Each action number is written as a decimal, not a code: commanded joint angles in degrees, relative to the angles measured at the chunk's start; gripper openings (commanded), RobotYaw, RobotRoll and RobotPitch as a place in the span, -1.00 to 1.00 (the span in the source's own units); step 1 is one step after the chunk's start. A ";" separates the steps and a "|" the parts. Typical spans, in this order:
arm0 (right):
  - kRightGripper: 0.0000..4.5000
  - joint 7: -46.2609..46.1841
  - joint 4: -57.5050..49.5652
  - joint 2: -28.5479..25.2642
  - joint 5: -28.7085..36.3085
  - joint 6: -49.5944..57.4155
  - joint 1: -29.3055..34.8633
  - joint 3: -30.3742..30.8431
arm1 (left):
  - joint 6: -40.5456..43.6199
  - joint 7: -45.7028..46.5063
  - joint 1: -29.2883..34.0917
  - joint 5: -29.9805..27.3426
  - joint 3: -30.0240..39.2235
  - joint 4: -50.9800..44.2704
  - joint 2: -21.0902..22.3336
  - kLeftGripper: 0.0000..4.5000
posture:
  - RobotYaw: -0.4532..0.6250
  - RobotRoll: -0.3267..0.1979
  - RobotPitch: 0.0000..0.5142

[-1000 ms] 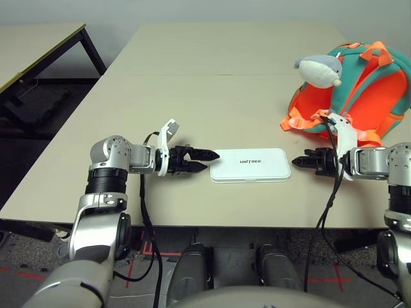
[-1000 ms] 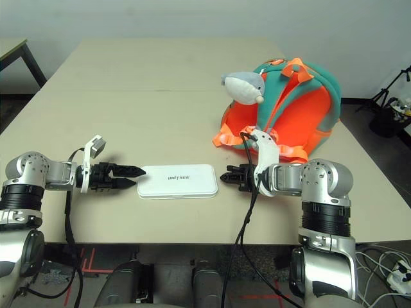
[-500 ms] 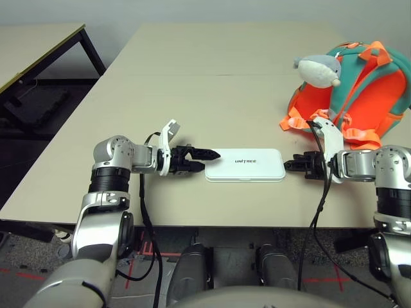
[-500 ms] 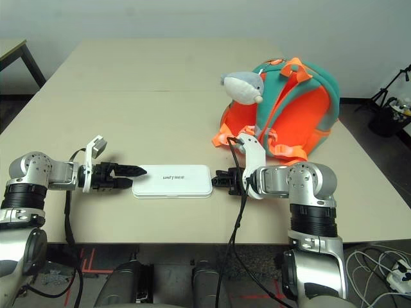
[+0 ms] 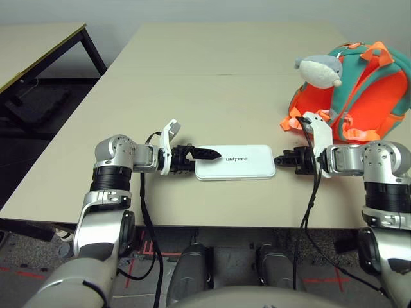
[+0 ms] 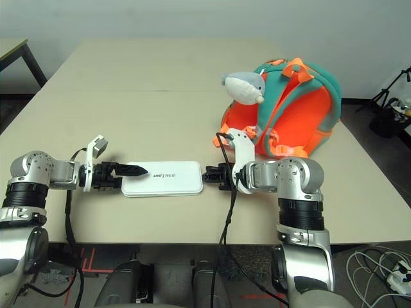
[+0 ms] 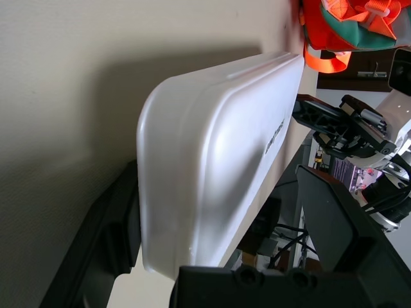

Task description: Put the pencil case into the backpack and zip it.

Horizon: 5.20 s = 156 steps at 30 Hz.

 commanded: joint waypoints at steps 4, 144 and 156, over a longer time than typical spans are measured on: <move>-1.00 0.87 0.01 1.11 -0.94 2.24 -1.12 0.16 | 2.51 -0.97 0.47 0.53 -1.06 -0.36 0.43 0.02 | -0.12 0.25 -0.78; -0.92 -8.96 -45.03 -49.74 67.57 -34.78 56.16 -49.69 | -7.09 3.93 -9.62 -3.60 8.64 0.06 3.19 -0.40 | -0.64 0.25 -0.65; -0.92 -9.17 -45.02 -50.33 63.35 -36.10 65.18 -47.82 | -12.11 -5.73 -11.61 -6.64 8.45 -9.44 8.35 -0.40 | -0.46 0.25 -0.63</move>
